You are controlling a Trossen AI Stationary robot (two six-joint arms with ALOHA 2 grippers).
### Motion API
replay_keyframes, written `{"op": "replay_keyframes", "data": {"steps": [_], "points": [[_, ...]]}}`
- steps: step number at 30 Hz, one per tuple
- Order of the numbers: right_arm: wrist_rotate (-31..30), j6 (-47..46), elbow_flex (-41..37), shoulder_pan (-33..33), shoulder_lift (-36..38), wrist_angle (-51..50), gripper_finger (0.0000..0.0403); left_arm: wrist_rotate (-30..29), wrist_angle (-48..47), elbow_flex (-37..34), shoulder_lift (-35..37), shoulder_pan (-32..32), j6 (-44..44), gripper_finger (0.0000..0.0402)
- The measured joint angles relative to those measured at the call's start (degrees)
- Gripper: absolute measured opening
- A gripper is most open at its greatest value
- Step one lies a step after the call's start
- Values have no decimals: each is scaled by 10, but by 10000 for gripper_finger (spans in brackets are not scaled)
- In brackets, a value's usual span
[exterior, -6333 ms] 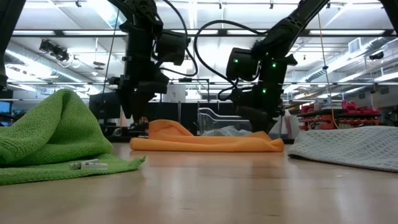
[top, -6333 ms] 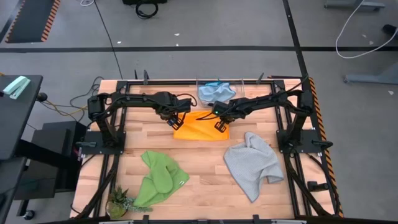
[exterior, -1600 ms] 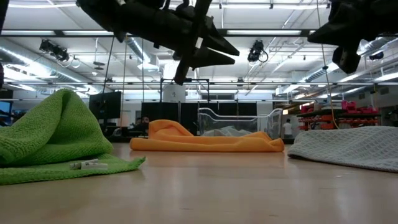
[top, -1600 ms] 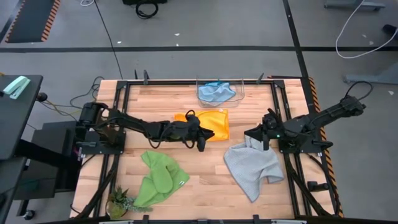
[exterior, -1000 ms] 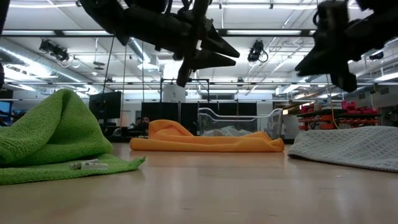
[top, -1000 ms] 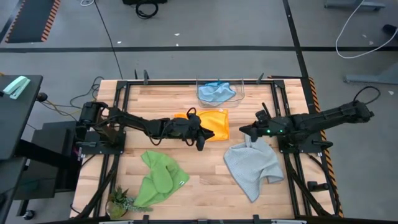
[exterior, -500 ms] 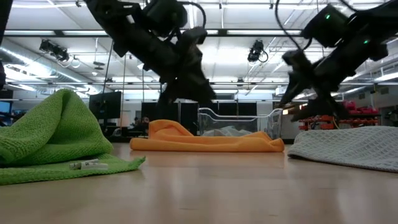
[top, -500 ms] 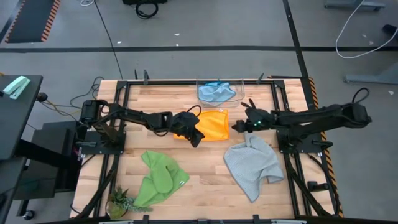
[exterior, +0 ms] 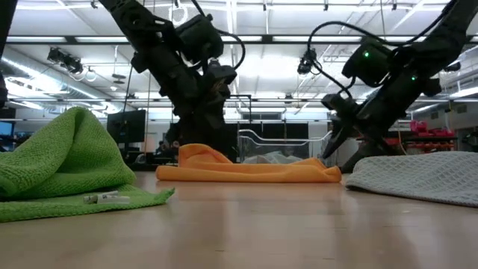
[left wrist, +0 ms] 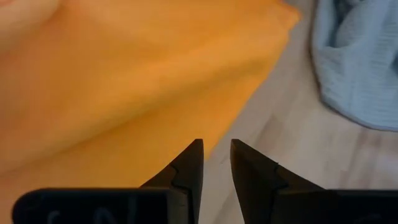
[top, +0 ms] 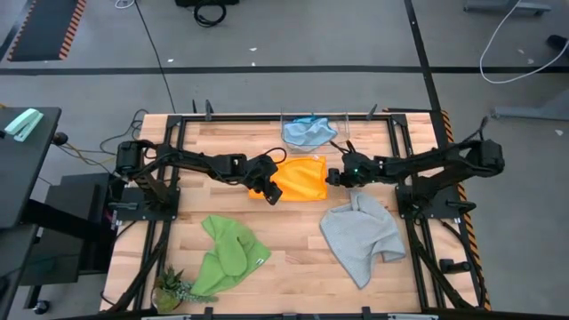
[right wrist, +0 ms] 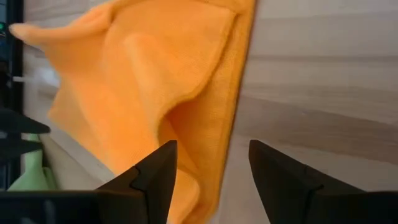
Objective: Fold microfiber towels
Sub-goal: Fold the orange microfiber cloth
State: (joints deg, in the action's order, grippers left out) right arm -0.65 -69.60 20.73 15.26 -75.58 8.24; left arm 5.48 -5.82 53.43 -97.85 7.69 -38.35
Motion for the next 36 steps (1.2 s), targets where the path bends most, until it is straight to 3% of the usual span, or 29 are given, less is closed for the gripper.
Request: {"op": "replay_keyframes", "data": {"steps": [12,25,36], "points": [[42,45,32,2,-64,60,206,0,-27,0,0,9,14,90],[47,77,48,0,-38,1,205,0,-26,0,0,9,14,81],[2,82,48,39,-12,3,179,1,-27,0,0,-3,2,90]]}}
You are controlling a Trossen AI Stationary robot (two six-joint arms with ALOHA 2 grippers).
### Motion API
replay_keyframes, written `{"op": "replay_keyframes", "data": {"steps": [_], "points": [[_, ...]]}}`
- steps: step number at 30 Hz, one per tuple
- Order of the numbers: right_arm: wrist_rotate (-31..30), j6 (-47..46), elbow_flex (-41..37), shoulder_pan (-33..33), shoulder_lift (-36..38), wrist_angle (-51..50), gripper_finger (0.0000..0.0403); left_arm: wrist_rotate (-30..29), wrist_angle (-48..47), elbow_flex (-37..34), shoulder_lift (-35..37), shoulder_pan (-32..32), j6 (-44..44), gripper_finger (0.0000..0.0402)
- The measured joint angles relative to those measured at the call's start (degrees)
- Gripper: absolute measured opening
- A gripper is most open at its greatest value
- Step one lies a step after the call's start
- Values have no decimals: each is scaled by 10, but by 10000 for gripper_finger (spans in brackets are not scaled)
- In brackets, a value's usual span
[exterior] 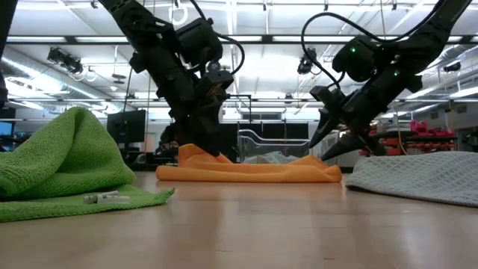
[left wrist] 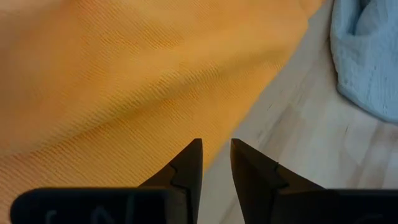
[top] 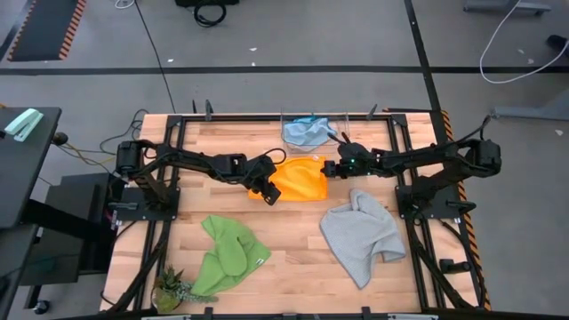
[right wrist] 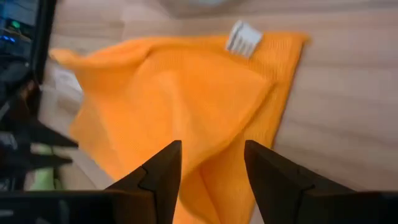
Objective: Fold microfiber towels
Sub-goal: Fold the orange microfiber cloth
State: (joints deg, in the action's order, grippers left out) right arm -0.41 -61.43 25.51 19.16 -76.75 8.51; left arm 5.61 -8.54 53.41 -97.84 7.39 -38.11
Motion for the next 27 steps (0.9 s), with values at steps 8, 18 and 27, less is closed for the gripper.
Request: {"op": "replay_keyframes", "data": {"steps": [8,18,27], "points": [[2,72,51,-1,-38,-16,91,2,-21,0,0,-29,-3,80],[-62,189,154,-33,-101,-166,13,0,-27,0,0,-48,-18,91],[-97,225,172,-35,-162,-177,4,0,-33,0,0,-62,-33,80]]}}
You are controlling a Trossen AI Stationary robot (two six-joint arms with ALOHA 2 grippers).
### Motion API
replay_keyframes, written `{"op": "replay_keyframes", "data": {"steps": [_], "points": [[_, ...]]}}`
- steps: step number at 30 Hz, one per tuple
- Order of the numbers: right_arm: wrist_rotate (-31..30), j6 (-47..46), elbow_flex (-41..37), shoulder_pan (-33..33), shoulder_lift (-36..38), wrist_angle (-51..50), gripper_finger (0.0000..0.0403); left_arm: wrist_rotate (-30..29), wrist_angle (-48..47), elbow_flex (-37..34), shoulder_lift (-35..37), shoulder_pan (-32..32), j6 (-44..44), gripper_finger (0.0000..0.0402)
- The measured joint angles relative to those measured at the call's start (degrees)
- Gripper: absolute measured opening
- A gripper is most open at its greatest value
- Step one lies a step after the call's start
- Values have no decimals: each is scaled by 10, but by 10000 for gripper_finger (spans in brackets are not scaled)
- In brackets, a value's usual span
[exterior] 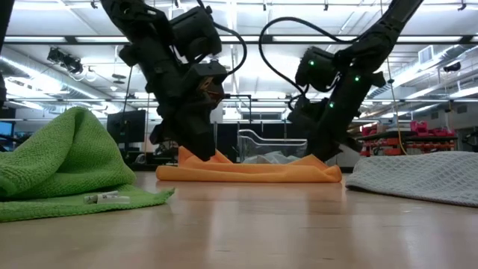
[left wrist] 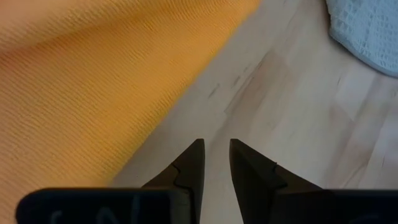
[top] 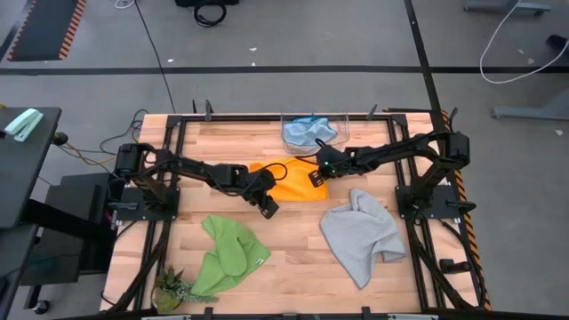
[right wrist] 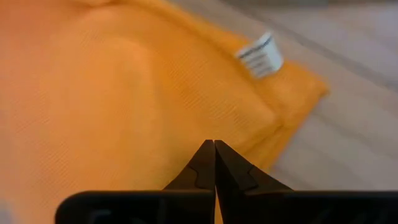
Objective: Fold microfiber towels
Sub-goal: Fold the orange microfiber cloth
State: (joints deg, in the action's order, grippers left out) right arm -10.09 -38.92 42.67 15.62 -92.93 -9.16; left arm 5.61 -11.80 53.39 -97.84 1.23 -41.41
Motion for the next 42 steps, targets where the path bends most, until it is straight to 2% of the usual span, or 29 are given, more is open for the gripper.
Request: {"op": "replay_keyframes", "data": {"steps": [3,7,12,21,29,42], "points": [[-32,11,8,0,0,-11,4,-6,-17,0,0,-10,-3,83],[-68,34,20,0,4,-36,3,-57,-65,0,0,-25,-12,88],[-74,58,26,0,-1,-47,2,-120,-99,0,0,-34,-19,90],[-72,59,27,-14,2,-62,1,-135,-101,-10,0,-26,-24,80],[-57,91,27,-17,-6,-66,0,-140,-98,-40,1,-24,-69,89],[-57,136,27,27,-6,-82,0,-139,-87,-3,-1,-23,-74,80]]}}
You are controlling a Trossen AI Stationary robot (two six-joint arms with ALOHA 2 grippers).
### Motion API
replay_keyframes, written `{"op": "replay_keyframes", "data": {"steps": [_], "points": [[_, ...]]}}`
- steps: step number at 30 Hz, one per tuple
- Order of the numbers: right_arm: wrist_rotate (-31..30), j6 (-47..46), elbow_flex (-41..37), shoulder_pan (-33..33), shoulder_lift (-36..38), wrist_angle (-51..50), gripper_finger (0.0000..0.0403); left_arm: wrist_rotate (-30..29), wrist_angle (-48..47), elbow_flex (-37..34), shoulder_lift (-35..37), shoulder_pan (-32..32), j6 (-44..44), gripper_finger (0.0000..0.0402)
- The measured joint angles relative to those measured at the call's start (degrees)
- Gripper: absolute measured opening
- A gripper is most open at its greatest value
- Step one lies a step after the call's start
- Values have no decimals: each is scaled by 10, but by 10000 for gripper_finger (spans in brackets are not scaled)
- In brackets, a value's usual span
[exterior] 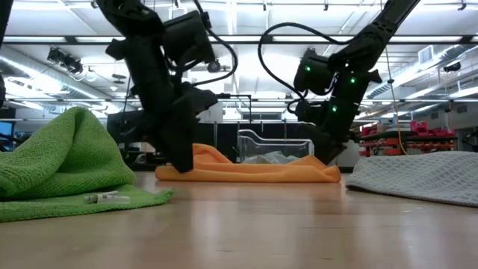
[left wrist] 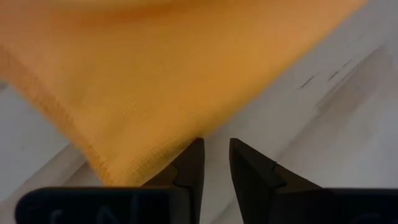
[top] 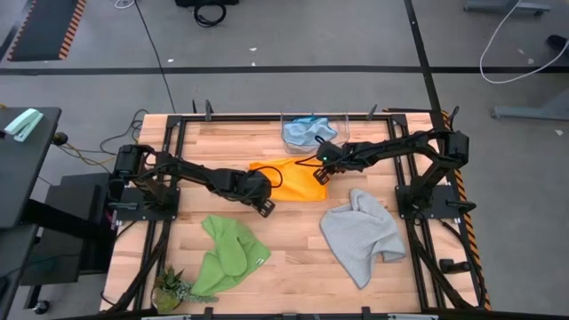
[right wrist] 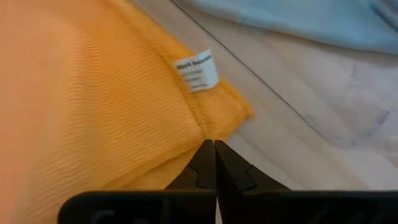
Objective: Fold microfiber towels
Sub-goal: Fold the orange microfiber cloth
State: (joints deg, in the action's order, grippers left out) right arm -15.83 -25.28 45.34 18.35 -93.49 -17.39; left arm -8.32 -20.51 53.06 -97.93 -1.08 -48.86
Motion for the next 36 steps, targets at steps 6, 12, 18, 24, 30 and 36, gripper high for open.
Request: {"op": "replay_keyframes", "data": {"steps": [6,12,18,24,30,36], "points": [[3,0,0,-2,0,-3,0,-2,1,40,0,0,32,85],[26,-5,0,-24,0,-20,0,-39,-15,44,-2,28,46,91],[43,-25,0,-52,17,-38,0,-12,-22,19,-6,53,45,84],[43,-45,0,-81,73,-38,0,7,-36,5,-7,48,46,81],[37,-59,0,-101,124,-38,0,5,-36,-16,-6,16,41,89],[34,-77,0,-130,142,-49,0,-4,-36,-39,-3,-30,2,88]]}}
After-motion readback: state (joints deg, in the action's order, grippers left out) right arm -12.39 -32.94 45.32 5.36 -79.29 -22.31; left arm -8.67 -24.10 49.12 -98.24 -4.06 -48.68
